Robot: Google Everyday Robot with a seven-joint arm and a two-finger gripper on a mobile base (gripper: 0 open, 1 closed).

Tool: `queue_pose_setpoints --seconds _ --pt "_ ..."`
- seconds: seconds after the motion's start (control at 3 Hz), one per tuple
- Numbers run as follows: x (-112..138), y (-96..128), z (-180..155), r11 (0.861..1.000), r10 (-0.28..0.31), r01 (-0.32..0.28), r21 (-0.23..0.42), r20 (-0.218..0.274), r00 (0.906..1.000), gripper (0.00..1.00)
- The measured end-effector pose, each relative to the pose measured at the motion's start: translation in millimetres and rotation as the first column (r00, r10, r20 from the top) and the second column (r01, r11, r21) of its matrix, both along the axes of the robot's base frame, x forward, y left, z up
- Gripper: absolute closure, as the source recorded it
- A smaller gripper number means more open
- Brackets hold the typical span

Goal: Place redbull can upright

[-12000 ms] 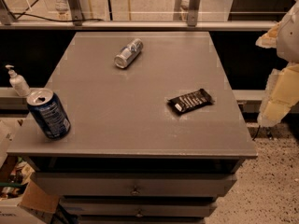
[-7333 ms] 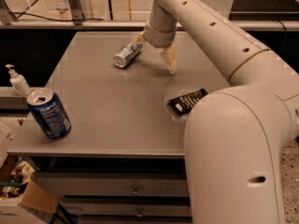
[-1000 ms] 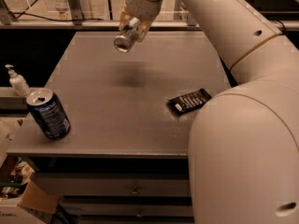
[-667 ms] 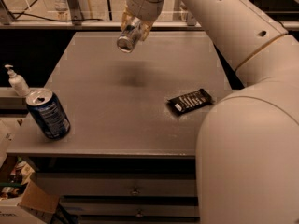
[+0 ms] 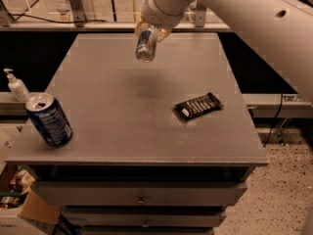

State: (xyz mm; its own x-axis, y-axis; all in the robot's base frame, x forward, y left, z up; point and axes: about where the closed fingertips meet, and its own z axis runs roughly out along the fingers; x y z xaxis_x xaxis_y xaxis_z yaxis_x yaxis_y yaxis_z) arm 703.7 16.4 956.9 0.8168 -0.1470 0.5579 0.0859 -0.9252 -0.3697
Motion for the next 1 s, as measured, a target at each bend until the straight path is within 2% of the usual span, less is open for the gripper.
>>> queue_pose_setpoints --seconds 0.33,0.67,1.0 --pt "-7.3 -10.8 1.9 0.995 0.104 -0.103 -0.012 0.128 0.9863 1.0" --pt "-4.6 -15.2 5.5 0.99 0.138 -0.133 -0.038 0.172 0.9754 1.0" --pt "-4.9 -14.2 4.7 0.991 0.134 -0.13 -0.035 0.167 0.9768 1.0"
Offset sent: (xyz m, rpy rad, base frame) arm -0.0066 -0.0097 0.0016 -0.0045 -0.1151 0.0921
